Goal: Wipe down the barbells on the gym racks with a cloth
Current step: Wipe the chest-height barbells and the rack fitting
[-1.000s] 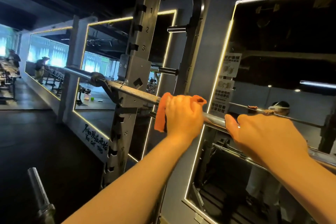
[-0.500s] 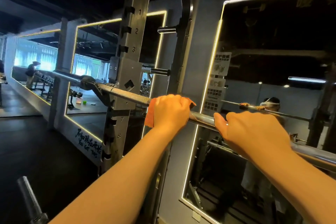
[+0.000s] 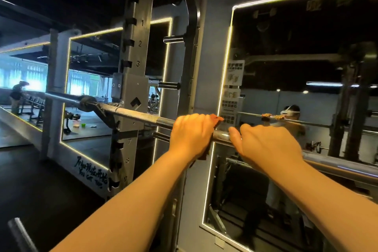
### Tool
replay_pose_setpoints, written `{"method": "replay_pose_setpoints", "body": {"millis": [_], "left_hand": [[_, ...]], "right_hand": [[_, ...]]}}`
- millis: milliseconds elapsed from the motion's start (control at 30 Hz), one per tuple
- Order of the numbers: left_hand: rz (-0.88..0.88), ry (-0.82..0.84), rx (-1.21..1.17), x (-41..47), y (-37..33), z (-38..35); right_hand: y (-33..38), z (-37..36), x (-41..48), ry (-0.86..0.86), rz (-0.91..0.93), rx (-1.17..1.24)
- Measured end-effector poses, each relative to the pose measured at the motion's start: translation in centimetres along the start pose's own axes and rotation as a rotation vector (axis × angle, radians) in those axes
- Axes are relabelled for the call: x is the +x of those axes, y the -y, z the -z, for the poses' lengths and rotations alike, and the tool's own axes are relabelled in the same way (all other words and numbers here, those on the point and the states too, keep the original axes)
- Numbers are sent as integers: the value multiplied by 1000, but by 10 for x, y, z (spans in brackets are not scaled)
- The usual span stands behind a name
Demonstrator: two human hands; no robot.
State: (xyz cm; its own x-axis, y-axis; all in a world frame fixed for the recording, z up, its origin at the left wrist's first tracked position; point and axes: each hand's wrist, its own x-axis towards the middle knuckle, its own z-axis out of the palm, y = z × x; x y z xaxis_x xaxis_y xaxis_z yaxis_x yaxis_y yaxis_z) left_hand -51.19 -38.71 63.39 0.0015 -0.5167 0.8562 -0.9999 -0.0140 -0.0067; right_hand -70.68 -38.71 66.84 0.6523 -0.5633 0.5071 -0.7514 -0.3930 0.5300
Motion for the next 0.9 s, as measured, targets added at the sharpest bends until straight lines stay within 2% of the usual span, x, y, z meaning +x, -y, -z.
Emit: {"method": "replay_pose_setpoints", "body": {"millis": [100,133,233,367,500,633,700,800,833,900], "left_hand": [[135,157,7,10,10,9],[154,162,22,11,13,10],[132,148,142,9,13,6],[159,122,135,9,10,1],[235,63,108,7,-8,-1],[144,-47,-60,5,-58,-2],[94,-47,-147,3,-69,-1],[-116,-83,-138,-2,-53,2],[-132,-37,-125,-2,-46,4],[-15,72,-69,5,-39,2]], "right_hand": [[-4,3,-2,61,111,-37],[-6,4,-2,60,138,-44],[-15,4,1,113,160,31],[-40,7,-8,225,193,59],[-42,-3,-9,164,181,-46],[-37,-6,-1,164,174,-23],[-37,-7,-1,160,168,-6],[-38,-8,-6,111,139,30],[-38,-9,-6,104,129,35],[-38,-11,-6,69,116,34]]}}
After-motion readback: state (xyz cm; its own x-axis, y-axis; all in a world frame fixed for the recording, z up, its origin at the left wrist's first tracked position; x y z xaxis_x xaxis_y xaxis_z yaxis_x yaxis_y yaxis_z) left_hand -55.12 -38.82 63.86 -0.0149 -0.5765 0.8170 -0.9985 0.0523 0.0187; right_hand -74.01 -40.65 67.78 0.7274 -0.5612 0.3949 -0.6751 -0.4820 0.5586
